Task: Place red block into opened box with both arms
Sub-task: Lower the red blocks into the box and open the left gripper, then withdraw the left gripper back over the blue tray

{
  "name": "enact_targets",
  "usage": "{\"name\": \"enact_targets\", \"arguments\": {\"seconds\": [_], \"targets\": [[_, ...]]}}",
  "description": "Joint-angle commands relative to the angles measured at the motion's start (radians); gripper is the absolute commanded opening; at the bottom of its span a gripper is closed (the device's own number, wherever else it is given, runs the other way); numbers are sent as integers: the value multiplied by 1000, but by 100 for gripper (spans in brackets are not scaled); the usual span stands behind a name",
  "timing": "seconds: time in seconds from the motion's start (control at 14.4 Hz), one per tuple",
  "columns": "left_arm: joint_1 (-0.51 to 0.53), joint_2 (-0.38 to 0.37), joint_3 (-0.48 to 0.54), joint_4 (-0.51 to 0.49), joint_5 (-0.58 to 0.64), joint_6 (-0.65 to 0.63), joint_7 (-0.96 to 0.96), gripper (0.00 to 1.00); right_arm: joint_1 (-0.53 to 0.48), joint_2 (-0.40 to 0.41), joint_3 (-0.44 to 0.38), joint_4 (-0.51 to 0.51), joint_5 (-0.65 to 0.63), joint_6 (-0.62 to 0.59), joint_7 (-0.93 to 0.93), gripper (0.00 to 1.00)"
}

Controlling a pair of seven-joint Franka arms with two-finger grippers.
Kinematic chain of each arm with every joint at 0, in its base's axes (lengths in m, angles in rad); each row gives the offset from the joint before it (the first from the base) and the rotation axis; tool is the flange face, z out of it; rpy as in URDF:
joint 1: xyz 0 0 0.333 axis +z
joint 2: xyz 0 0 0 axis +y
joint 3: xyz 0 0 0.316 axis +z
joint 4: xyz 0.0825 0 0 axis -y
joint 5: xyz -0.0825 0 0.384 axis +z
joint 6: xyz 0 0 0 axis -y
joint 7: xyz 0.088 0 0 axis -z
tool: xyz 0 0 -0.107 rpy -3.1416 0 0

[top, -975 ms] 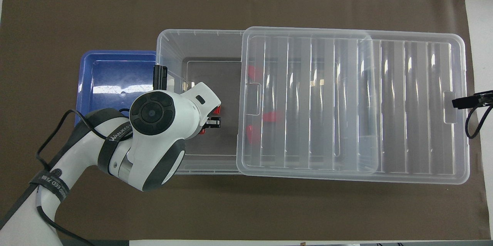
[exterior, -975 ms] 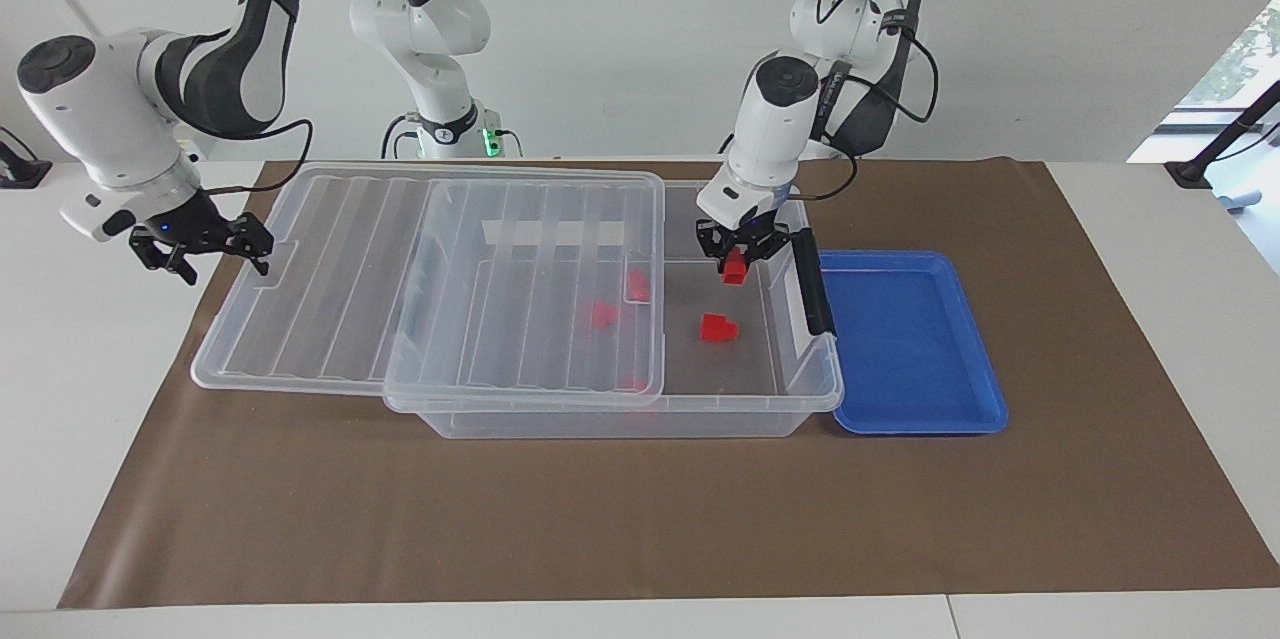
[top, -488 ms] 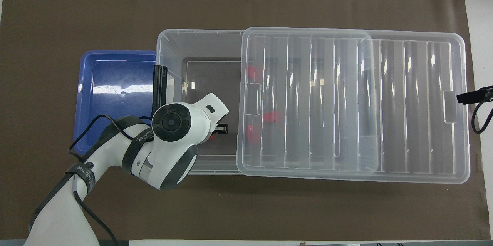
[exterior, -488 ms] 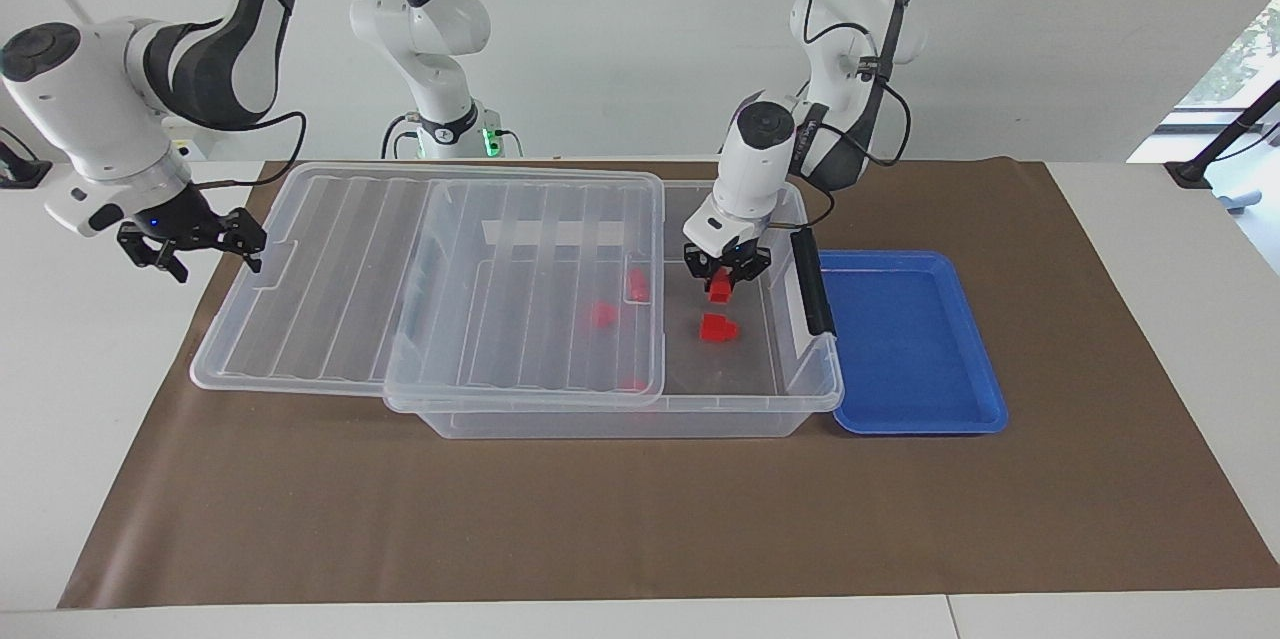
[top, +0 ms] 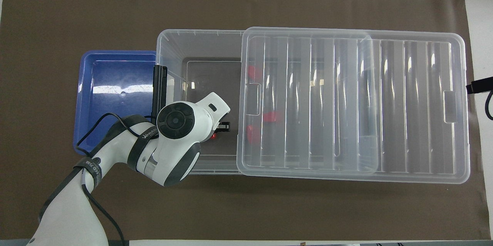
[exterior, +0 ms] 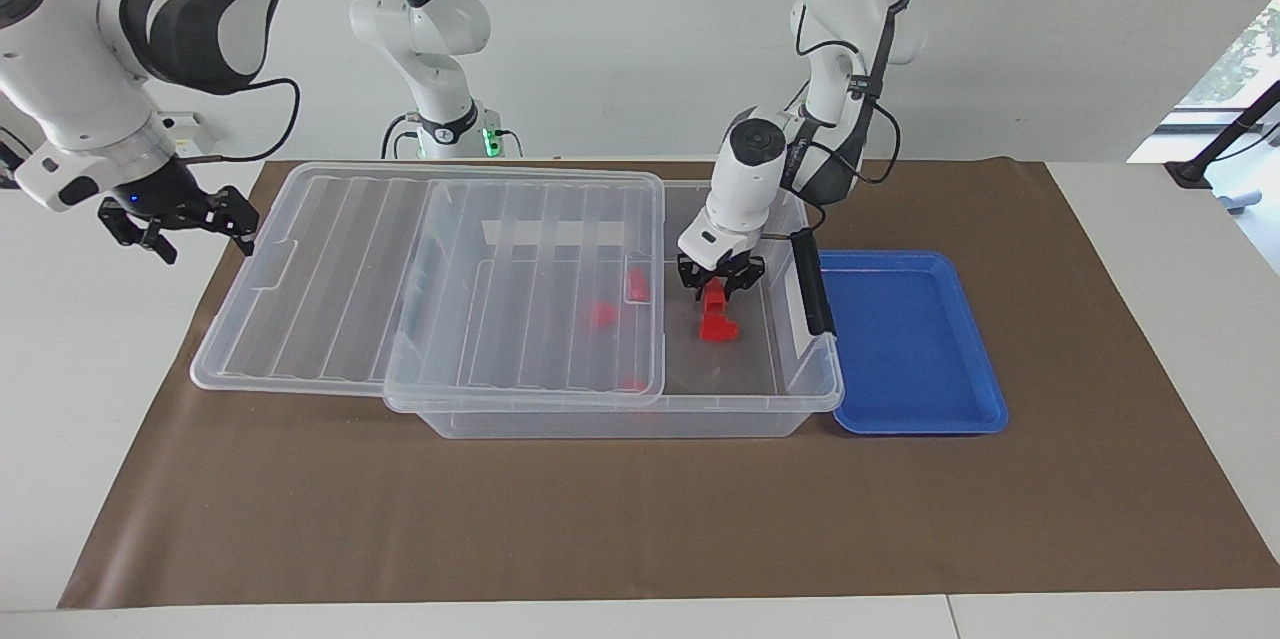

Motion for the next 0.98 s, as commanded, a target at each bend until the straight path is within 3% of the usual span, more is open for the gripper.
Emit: {"name": "enact_targets", "arguments": {"seconds": [0.0, 0.14, 0.21, 0.28, 0.35, 0.56, 0.7, 0.91], "targets": [[10, -63, 2, 6, 16, -74, -21, 100, -14, 7, 29, 47, 3, -61, 79, 100], [12, -118, 8, 22, 15, -144, -19, 100, -14, -3, 15, 41, -5, -53, 21, 100], [18, -145, 8, 31, 12, -181, -19, 100, -14, -3, 12, 37, -7, -50, -23, 77], [22, -170, 8, 44, 8, -226, -19, 100, -14, 0, 12, 39, -16, -53, -45, 27], [22, -204, 8, 52, 4, -272, -19, 100, -14, -1, 11, 39, -49, -52, -54, 1], [28, -296, 17, 66, -16, -382, -16, 100, -15, -3, -41, 25, -60, -12, -59, 0], [85, -348, 17, 75, -19, -457, -4, 100, -15, -1, -78, -16, -59, 45, -77, 0], [176, -348, 17, 106, -19, -464, 74, 100, -15, -3, -92, -94, -59, 125, -70, 0]]}}
